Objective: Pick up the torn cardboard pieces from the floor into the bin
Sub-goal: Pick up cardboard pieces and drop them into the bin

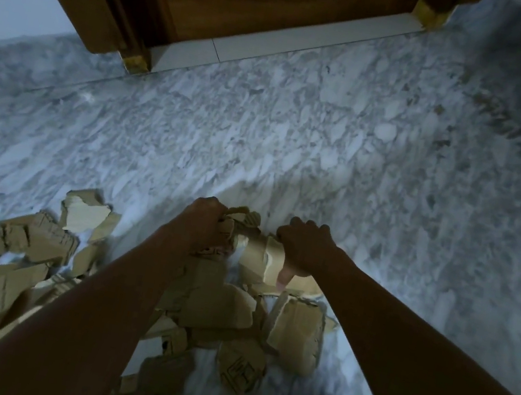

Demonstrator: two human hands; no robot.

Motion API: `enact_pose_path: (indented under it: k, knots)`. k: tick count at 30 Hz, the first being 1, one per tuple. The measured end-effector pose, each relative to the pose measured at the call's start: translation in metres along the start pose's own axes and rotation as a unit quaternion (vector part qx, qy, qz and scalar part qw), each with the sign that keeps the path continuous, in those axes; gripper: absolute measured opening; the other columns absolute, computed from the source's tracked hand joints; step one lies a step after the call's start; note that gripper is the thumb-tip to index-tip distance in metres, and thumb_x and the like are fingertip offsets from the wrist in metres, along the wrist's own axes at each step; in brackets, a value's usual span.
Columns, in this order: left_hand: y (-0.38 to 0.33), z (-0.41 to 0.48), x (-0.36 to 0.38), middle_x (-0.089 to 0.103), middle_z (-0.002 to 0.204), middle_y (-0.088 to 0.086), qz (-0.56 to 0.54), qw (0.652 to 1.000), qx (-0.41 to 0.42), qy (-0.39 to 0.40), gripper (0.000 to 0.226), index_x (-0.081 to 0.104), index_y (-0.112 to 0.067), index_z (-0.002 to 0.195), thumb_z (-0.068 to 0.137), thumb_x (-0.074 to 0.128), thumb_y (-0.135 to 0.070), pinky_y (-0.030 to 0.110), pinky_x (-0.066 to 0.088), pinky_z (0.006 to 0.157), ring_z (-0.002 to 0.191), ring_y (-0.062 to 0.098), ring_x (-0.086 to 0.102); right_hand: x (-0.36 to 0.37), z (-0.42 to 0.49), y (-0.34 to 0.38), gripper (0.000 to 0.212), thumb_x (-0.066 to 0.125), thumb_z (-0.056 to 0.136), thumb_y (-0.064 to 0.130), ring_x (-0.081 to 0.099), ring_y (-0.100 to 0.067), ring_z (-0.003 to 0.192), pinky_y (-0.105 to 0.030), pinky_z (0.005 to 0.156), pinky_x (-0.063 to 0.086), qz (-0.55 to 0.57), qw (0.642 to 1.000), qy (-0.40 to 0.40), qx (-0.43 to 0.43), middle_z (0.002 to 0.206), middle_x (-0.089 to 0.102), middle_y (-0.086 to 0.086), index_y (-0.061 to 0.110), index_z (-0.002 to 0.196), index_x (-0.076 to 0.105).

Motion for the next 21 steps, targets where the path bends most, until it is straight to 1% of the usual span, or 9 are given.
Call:
enact_pose_path:
  k: [3, 5, 8, 10, 12, 14, 17, 19, 21]
  knots:
    - [0.000, -0.004, 0.003, 0.069, 0.109, 0.006, 0.003, 1.000, 0.004, -0.018, 0.048, 0.064, -0.018, 0.122, 0.078, 0.075, -0.034, 0.032, 0.050, 0.081, 0.102, 0.024, 0.063, 0.000, -0.005, 0.001, 0.088, 0.090, 0.056, 0.050, 0.058, -0.027, 0.109, -0.047, 0.096, 0.040, 0.031, 0.999, -0.002, -0.011, 0.121, 0.059, -0.005, 0.019, 0.125, 0.047]
    - [-0.002, -0.006, 0.004, 0.065, 0.114, 0.007, 0.020, 0.999, 0.004, -0.027, 0.052, 0.055, -0.021, 0.127, 0.079, 0.072, -0.035, 0.036, 0.046, 0.084, 0.108, 0.029, 0.058, -0.005, -0.011, -0.003, 0.089, 0.090, 0.057, 0.047, 0.060, -0.028, 0.107, -0.047, 0.096, 0.041, 0.055, 0.998, -0.027, -0.011, 0.118, 0.061, -0.005, 0.019, 0.128, 0.043]
    - [-0.001, -0.005, 0.006, 0.064, 0.106, 0.009, 0.023, 0.999, -0.024, -0.021, 0.040, 0.055, -0.016, 0.115, 0.082, 0.068, -0.034, 0.038, 0.046, 0.082, 0.103, 0.031, 0.058, -0.031, -0.032, -0.024, 0.067, 0.083, 0.064, 0.048, 0.063, -0.024, 0.106, -0.046, 0.099, 0.043, 0.062, 0.993, -0.104, 0.003, 0.113, 0.066, 0.001, 0.027, 0.121, 0.055]
    - [0.001, -0.009, 0.005, 0.065, 0.102, 0.009, 0.022, 0.999, -0.048, -0.010, 0.038, 0.059, -0.014, 0.102, 0.080, 0.059, -0.044, 0.034, 0.047, 0.077, 0.098, 0.030, 0.061, -0.050, -0.056, -0.047, 0.051, 0.079, 0.069, 0.047, 0.065, -0.023, 0.105, -0.043, 0.097, 0.045, 0.056, 0.987, -0.149, 0.033, 0.111, 0.068, 0.003, 0.031, 0.115, 0.062]
    - [0.001, -0.014, 0.004, 0.066, 0.096, 0.008, 0.019, 0.998, -0.054, -0.004, 0.040, 0.061, -0.015, 0.093, 0.078, 0.054, -0.052, 0.031, 0.046, 0.071, 0.091, 0.028, 0.064, -0.048, -0.077, -0.068, 0.043, 0.077, 0.074, 0.040, 0.065, -0.022, 0.104, -0.041, 0.094, 0.045, 0.051, 0.983, -0.162, 0.070, 0.111, 0.067, 0.002, 0.030, 0.114, 0.063]
    - [-0.008, -0.021, -0.006, 0.066, 0.088, 0.006, -0.001, 0.999, -0.040, -0.016, 0.034, 0.065, -0.013, 0.094, 0.084, 0.064, -0.045, 0.029, 0.044, 0.067, 0.087, 0.028, 0.065, -0.019, -0.091, -0.081, 0.040, 0.074, 0.080, 0.033, 0.064, -0.023, 0.106, -0.039, 0.090, 0.045, 0.041, 0.983, -0.142, 0.105, 0.112, 0.065, 0.001, 0.028, 0.117, 0.061]
    - [-0.034, -0.035, -0.026, 0.068, 0.080, 0.000, -0.089, 0.996, -0.014, -0.006, 0.035, 0.070, -0.017, 0.089, 0.071, 0.082, -0.044, 0.027, 0.048, 0.064, 0.078, 0.017, 0.066, 0.023, -0.103, -0.090, 0.040, 0.069, 0.082, 0.028, 0.065, -0.027, 0.103, -0.036, 0.084, 0.052, 0.060, 0.975, -0.153, 0.152, 0.111, 0.065, -0.003, 0.024, 0.121, 0.058]
    - [-0.064, -0.047, -0.028, 0.070, 0.076, -0.001, -0.139, 0.989, 0.012, 0.047, 0.028, 0.072, -0.021, 0.079, 0.065, 0.088, -0.039, 0.024, 0.049, 0.061, 0.071, 0.011, 0.065, 0.026, -0.106, -0.100, 0.044, 0.071, 0.079, 0.029, 0.067, -0.028, 0.101, -0.036, 0.082, 0.054, 0.102, 0.966, -0.160, 0.176, 0.111, 0.066, -0.004, 0.024, 0.121, 0.059]
    - [-0.096, -0.060, -0.006, 0.070, 0.077, 0.004, -0.132, 0.981, 0.036, 0.136, 0.026, 0.074, -0.015, 0.076, 0.067, 0.088, -0.034, 0.024, 0.046, 0.061, 0.071, 0.014, 0.065, 0.022, -0.111, -0.114, 0.049, 0.079, 0.074, 0.031, 0.068, -0.028, 0.100, -0.037, 0.084, 0.055, 0.202, 0.946, -0.151, 0.203, 0.110, 0.067, -0.005, 0.023, 0.120, 0.063]
Point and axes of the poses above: each hand's wrist, its own z-axis towards the middle knuckle, its own x-axis out of the palm, y = z × x, the point moved 9 cm from there along z, towards the middle knuckle
